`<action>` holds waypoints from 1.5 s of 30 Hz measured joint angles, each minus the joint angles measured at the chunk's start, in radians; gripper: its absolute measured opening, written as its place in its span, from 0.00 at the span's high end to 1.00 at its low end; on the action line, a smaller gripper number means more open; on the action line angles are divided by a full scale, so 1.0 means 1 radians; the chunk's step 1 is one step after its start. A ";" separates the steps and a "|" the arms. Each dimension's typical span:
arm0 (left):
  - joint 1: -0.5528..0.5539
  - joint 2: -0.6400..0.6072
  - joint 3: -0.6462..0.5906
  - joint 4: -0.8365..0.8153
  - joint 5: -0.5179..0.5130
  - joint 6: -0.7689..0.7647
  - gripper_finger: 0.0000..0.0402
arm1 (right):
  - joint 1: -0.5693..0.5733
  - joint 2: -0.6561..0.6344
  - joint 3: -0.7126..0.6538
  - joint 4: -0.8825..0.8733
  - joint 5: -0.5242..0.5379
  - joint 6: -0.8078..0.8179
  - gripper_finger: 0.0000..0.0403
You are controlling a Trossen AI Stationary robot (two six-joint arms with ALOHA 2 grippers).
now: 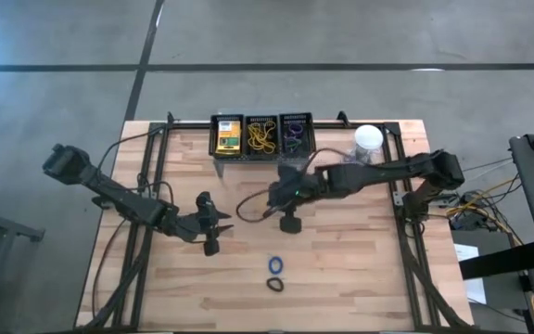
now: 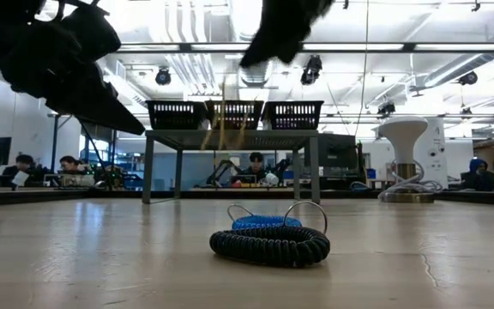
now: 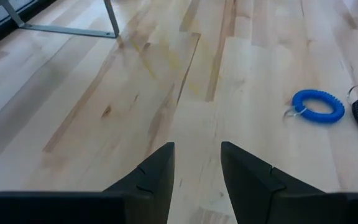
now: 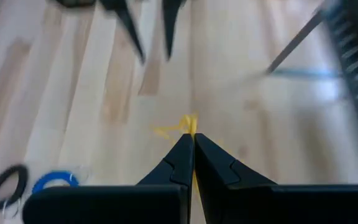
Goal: Pick & Place Office Desk Supplies
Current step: Put the yellow rubber band into the middle black bin
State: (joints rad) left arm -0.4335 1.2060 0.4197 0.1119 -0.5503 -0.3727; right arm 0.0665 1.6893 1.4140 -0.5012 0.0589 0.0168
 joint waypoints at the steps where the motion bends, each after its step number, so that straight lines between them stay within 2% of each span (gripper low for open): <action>1: 0.000 0.000 0.000 -0.005 0.000 -0.004 0.67 | 0.007 0.015 -0.025 0.019 0.000 0.016 0.98; 6: -0.005 0.000 0.000 -0.016 0.000 -0.021 0.67 | 0.054 0.113 -0.160 0.268 0.000 0.087 0.98; 10: -0.016 0.000 0.000 -0.008 0.000 -0.020 0.67 | 0.089 0.195 -0.199 0.464 0.015 0.139 0.98; 13: -0.031 0.000 0.000 0.009 -0.001 -0.020 0.67 | 0.099 0.239 -0.188 0.480 0.015 0.207 0.95; 17: -0.056 0.011 0.000 0.067 -0.022 -0.017 0.67 | 0.105 0.256 -0.173 0.467 0.040 0.249 0.86; 19: -0.067 0.035 0.000 0.128 -0.027 -0.005 0.67 | 0.126 0.235 -0.180 0.448 0.136 0.261 0.82; 25: -0.077 0.178 0.001 0.327 -0.026 0.024 0.67 | 0.250 0.155 -0.279 0.446 0.530 0.254 0.75; 27: -0.070 0.227 0.002 0.367 -0.017 0.022 0.67 | 0.279 0.148 -0.323 0.471 0.617 0.292 0.75; 29: -0.057 0.268 0.013 0.382 0.000 0.012 0.67 | 0.295 0.145 -0.365 0.497 0.647 0.333 0.75; 32: -0.025 0.298 0.046 0.323 0.024 0.009 0.67 | 0.315 0.144 -0.419 0.543 0.645 0.414 0.77; 39: 0.087 0.294 0.202 -0.086 0.160 0.004 0.60 | 0.346 0.152 -0.511 0.664 0.641 0.482 0.82; 45: 0.206 0.295 0.214 -0.116 0.351 -0.028 0.47 | 0.348 0.152 -0.563 0.775 0.624 0.447 0.84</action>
State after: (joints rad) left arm -0.2278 1.5013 0.6334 -0.0044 -0.1993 -0.4012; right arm 0.4144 1.8416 0.8509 0.2743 0.6834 0.4639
